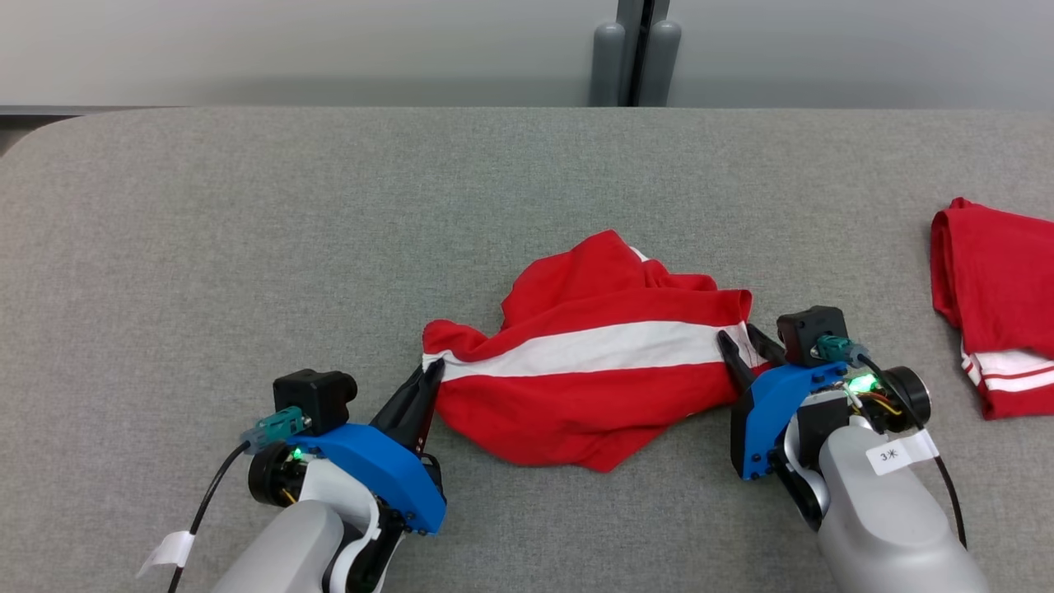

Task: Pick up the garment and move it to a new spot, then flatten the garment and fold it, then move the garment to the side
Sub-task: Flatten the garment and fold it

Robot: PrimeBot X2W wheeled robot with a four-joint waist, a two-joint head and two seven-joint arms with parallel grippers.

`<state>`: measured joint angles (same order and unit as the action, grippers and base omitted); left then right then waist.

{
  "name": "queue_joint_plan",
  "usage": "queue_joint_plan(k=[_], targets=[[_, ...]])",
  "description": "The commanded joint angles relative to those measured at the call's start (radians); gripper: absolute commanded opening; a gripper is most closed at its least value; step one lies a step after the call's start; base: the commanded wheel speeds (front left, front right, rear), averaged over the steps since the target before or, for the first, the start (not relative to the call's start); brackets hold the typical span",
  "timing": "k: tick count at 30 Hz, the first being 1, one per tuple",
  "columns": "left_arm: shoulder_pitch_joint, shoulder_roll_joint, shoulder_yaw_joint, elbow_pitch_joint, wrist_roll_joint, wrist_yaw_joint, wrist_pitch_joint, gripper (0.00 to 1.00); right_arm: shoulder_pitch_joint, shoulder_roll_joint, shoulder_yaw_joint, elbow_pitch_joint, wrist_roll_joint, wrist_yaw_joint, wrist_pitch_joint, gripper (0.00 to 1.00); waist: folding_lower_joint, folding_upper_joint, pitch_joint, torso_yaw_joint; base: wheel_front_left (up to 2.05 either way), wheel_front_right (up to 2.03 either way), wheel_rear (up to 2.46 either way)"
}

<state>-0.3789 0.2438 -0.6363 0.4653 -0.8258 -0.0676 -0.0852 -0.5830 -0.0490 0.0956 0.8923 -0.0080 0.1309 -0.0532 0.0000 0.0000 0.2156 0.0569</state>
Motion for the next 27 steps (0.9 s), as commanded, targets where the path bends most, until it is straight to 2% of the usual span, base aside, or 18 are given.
queue_joint_plan(k=[1,13,21,27], targets=[[0.003,0.002,-0.006,-0.005,0.0,0.004,0.0,0.0,0.017,-0.003,-0.006,0.001,-0.008,0.0,0.006,0.42,0.0,0.0,-0.001,0.002,0.0,0.0,0.0],[0.009,0.011,-0.009,-0.014,-0.006,0.011,0.008,0.0,0.031,-0.003,-0.062,-0.052,-0.055,0.0,-0.021,0.44,0.0,0.0,0.0,0.002,0.0,0.0,0.0],[0.005,0.015,-0.01,-0.022,-0.008,0.014,0.009,0.0,0.036,-0.003,-0.027,-0.085,-0.021,0.0,0.009,0.45,0.0,0.0,0.007,0.001,0.0,0.0,0.0],[-0.009,0.016,-0.012,-0.023,-0.007,0.013,0.007,0.0,0.014,-0.003,-0.061,-0.057,-0.038,0.0,0.037,0.44,0.0,0.0,0.02,0.009,0.0,0.0,0.0]])
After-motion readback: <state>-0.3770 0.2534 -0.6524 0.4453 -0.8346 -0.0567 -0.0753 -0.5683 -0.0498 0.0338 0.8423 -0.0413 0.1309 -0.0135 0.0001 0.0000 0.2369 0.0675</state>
